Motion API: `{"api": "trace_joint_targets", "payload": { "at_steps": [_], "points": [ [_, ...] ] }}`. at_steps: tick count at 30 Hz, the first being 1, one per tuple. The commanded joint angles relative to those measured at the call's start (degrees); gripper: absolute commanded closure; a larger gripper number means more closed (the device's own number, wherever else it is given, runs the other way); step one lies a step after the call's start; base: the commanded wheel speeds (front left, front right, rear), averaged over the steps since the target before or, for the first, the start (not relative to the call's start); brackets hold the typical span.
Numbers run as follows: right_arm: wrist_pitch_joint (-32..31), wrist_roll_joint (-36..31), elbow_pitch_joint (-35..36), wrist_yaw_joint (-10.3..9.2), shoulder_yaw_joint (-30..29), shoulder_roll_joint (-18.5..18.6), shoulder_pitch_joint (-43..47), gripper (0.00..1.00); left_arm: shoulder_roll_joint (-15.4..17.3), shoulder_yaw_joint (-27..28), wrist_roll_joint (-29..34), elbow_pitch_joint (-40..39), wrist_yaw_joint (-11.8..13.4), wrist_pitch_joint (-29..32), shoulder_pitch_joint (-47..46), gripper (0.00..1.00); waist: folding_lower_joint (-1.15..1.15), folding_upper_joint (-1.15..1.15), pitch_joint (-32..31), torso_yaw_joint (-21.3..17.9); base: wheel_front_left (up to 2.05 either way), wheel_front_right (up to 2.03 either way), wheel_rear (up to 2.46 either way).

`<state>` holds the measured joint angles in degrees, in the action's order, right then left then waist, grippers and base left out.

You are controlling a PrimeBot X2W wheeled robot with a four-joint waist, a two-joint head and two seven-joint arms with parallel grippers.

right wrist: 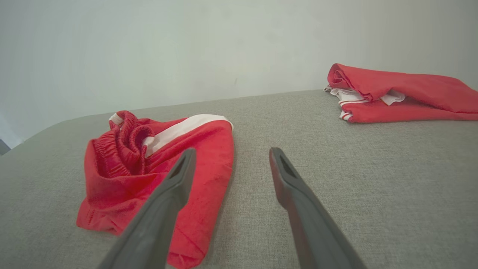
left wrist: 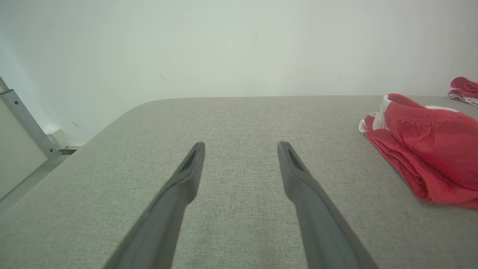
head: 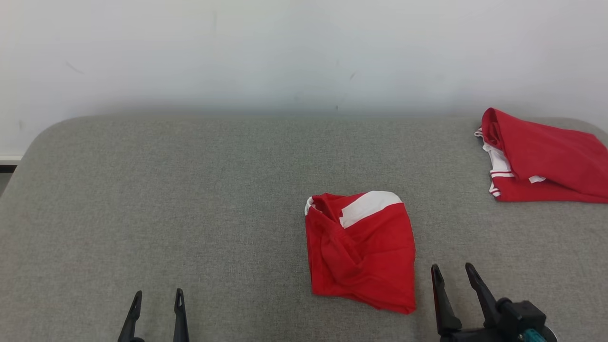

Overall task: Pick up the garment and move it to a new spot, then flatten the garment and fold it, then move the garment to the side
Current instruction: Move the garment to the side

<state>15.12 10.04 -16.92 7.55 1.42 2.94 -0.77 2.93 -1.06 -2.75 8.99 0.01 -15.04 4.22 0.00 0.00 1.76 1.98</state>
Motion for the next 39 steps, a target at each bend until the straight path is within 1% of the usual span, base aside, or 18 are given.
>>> {"api": "trace_joint_targets", "payload": {
  "at_steps": [1, 4, 11, 18, 21, 24, 25, 26, 27, 29, 34, 36, 39],
  "points": [
    [0.0, -0.9, -1.2, -0.18, 0.0, -0.1, -1.8, 0.00, -0.1, -0.1, -0.1, -0.1, 0.1, -0.1, -0.5, 0.00, 0.00, 0.00, 0.5, 0.4, 0.00, 0.00, 0.00],
    [0.0, -1.6, -3.7, -0.18, 0.3, 0.2, -3.3, 0.00, -0.1, -0.3, -0.2, -0.1, 0.0, -0.1, -0.9, 0.00, 0.00, 0.00, 1.0, 0.8, 0.00, 0.00, 0.00],
    [-0.2, -1.9, -16.4, -0.18, 1.2, 1.7, -13.4, 0.00, -0.1, -1.2, -0.5, 0.6, -0.3, -0.1, -2.5, 0.00, 0.00, 0.00, 3.0, 2.7, 0.00, 0.00, 0.00],
    [-5.7, 0.1, -29.6, -0.18, 2.4, 2.7, -22.7, 0.00, -0.1, -2.3, -1.2, 1.7, -0.5, -0.1, -3.6, 0.00, 0.00, 0.00, 3.9, 5.2, 0.00, 0.00, 0.00],
    [-8.0, 1.3, -33.7, -0.18, 2.5, 2.7, -25.1, 0.00, -0.1, -2.8, -1.5, 2.0, -0.4, -0.1, -3.9, 0.00, 0.00, 0.00, 3.9, 6.1, 0.00, 0.00, 0.00],
    [-9.2, 3.2, -36.3, -0.18, 3.7, 2.3, -26.1, 0.00, -0.1, -3.0, -1.7, 2.2, -0.1, -0.1, -3.8, 0.00, 0.00, 0.00, 3.7, 6.6, 0.00, 0.00, 0.00],
    [-9.6, 4.3, -37.0, -0.17, 4.2, 2.0, -26.2, 0.58, -0.1, -3.0, -1.8, 2.1, 0.0, -0.1, -3.7, 0.00, 0.00, 0.00, 3.7, 6.7, 0.00, 0.00, 0.00],
    [-9.6, 5.4, -37.2, -0.17, 4.8, 1.7, -26.4, 0.77, -0.1, -3.0, -1.9, 2.1, 0.0, -0.1, -3.6, 0.00, 0.00, 0.00, 3.7, 6.7, 0.00, 0.00, 0.00],
    [-9.5, 6.4, -37.3, -0.17, 5.4, 1.7, -26.6, 1.00, -0.1, -2.9, -1.9, 2.0, 0.0, -0.1, -3.5, 0.00, 0.00, 0.00, 3.7, 6.7, 0.00, 0.00, 0.00],
    [-9.3, 7.6, -37.5, -0.18, 6.6, 2.4, -26.9, 1.00, -0.1, -2.7, -2.0, 1.9, 0.2, -0.1, -3.3, 0.00, 0.00, 0.00, 3.8, 6.5, 0.00, 0.00, 0.00],
    [-8.1, 10.3, -36.6, -0.18, 8.4, 5.8, -29.7, 1.00, -0.1, -2.3, -1.9, 1.7, 0.1, -0.1, -3.3, 0.00, 0.00, 0.00, 4.1, 5.6, 0.00, 0.00, 0.00],
    [-8.6, 11.4, -36.0, -0.18, 9.7, 7.0, -30.9, 1.00, -0.1, -2.2, -1.7, 1.7, -0.2, -0.1, -3.8, 0.00, 0.00, 0.00, 4.2, 5.2, 0.00, 0.00, 0.00],
    [-9.6, 13.0, -34.6, -0.18, 11.9, 10.0, -32.6, 1.00, -0.1, -2.2, -1.6, 1.6, -0.3, -0.1, -4.2, 0.00, 0.00, 0.00, 4.5, 4.7, 0.00, 0.00, 0.00]
  ]
}}
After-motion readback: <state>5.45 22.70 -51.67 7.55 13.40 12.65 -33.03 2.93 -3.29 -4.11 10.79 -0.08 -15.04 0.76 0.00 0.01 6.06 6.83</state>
